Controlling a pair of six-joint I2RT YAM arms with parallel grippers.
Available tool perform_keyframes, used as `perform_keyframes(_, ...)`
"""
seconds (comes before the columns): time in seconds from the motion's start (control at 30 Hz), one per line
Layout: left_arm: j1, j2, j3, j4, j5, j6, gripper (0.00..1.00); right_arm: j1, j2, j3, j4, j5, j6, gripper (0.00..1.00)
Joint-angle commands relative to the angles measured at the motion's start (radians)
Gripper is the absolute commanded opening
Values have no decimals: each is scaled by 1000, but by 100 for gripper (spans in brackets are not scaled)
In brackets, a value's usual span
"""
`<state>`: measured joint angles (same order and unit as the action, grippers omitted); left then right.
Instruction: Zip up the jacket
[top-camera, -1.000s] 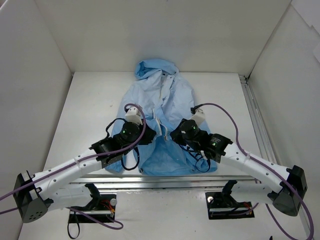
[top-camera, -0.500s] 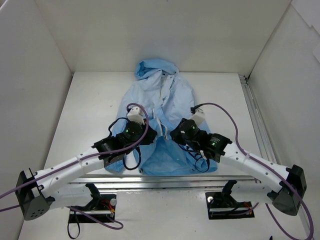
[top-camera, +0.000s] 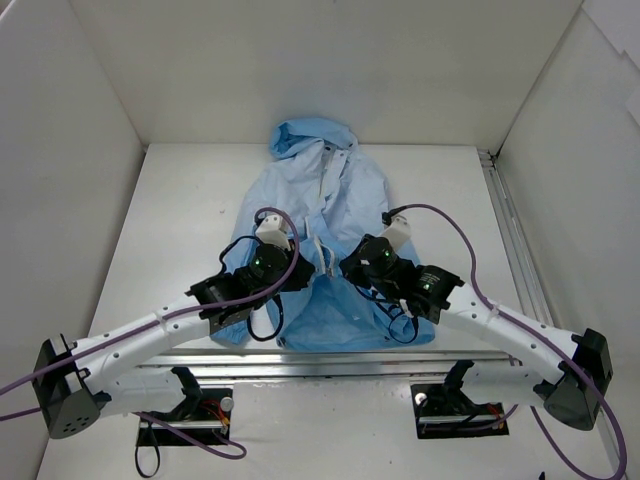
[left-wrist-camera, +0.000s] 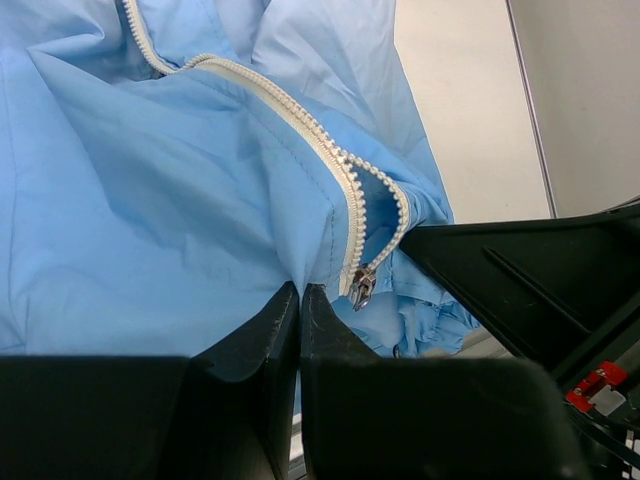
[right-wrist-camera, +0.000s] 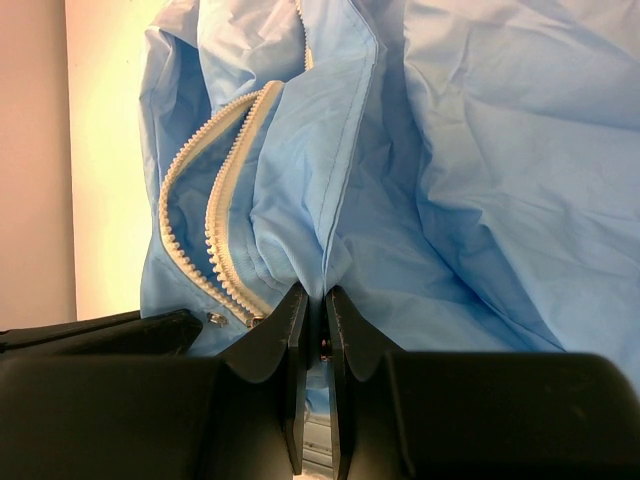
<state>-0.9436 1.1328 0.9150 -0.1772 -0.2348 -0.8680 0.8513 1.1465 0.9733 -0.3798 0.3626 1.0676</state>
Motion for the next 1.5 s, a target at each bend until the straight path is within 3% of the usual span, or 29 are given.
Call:
perform_keyframes(0.0,-7,1,65,39,-23,-12,0,11,4,56,65,47,15,0)
perform_keyframes(1.47,-37,8,70,13,-86,-25,0,18,-18,57,59,70,25,0)
